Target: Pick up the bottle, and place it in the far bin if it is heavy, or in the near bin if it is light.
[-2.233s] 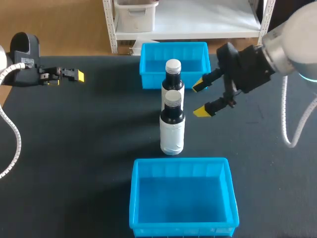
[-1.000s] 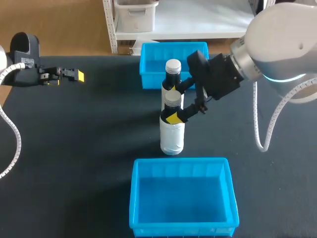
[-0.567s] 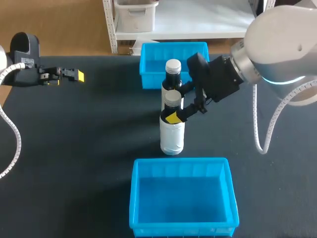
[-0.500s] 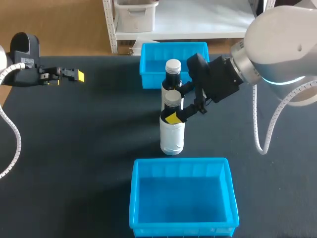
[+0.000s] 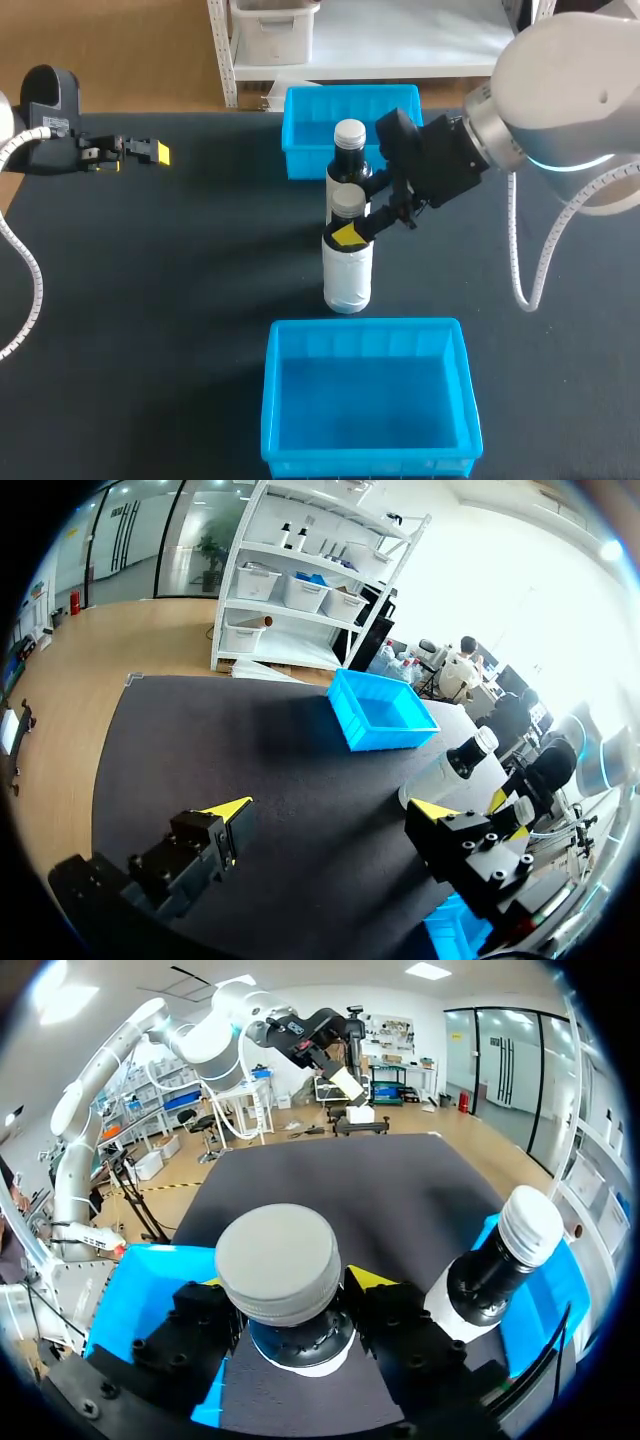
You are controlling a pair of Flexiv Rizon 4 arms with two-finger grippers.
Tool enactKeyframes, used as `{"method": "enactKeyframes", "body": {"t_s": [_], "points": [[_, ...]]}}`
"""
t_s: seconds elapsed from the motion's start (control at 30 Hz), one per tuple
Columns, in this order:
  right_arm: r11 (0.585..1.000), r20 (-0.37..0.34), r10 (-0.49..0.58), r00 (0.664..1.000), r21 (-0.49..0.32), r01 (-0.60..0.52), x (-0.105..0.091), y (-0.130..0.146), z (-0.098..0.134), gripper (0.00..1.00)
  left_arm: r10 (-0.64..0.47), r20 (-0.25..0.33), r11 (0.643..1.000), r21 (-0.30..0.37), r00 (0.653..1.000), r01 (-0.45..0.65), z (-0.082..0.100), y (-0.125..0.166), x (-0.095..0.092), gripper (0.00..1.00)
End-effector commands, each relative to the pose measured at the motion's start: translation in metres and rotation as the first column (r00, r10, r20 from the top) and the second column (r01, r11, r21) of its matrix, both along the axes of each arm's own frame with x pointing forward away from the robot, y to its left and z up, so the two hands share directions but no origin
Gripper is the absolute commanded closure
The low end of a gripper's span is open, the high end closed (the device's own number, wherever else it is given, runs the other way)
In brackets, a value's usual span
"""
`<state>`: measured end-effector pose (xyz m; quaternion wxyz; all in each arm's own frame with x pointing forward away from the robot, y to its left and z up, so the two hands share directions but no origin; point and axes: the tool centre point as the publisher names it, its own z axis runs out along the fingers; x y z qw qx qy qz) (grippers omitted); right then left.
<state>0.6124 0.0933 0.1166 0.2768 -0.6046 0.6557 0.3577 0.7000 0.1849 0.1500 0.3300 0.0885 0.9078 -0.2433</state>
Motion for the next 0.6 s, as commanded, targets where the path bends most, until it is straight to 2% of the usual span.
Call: {"method": "enactKeyframes", "body": {"t_s": [0.03, 0.07, 0.17, 0.23, 0.27, 0.3, 0.6], "points": [[1.000, 0.000, 0.000, 1.000, 0.001, 0.000, -0.0019, 0.0001, 0.0004, 0.50, 0.000, 0.000, 1.000, 0.000, 1.000, 0.000, 0.0000, 0.0000, 0.0000, 0.00], [1.000, 0.000, 0.000, 1.000, 0.001, 0.000, -0.0021, 0.0002, 0.0004, 0.51, 0.000, 0.000, 1.000, 0.000, 1.000, 0.000, 0.0000, 0.0000, 0.0000, 0.00], [1.000, 0.001, -0.001, 1.000, 0.003, 0.001, -0.0028, 0.0000, 0.0008, 0.63, 0.000, 0.000, 1.000, 0.000, 1.000, 0.000, 0.0000, 0.0000, 0.0000, 0.00], [1.000, 0.001, -0.002, 1.000, 0.004, 0.002, -0.0030, -0.0004, 0.0013, 0.82, 0.000, 0.000, 1.000, 0.000, 1.000, 0.000, 0.0000, 0.0000, 0.0000, 0.00], [1.000, 0.001, -0.003, 1.000, 0.004, 0.003, -0.0030, -0.0007, 0.0016, 0.95, 0.000, 0.000, 1.000, 0.000, 1.000, 0.000, 0.0000, 0.0000, 0.0000, 0.00], [1.000, 0.002, -0.004, 1.000, 0.005, 0.004, -0.0030, -0.0011, 0.0020, 1.00, 0.000, 0.000, 1.000, 0.000, 1.000, 0.000, 0.0000, 0.0000, 0.0000, 0.00], [1.000, 0.019, -0.010, 1.000, 0.005, 0.010, -0.0033, -0.0054, 0.0099, 1.00, 0.000, 0.000, 1.000, 0.000, 1.000, 0.000, 0.0000, 0.0000, 0.0000, 0.00]]}}
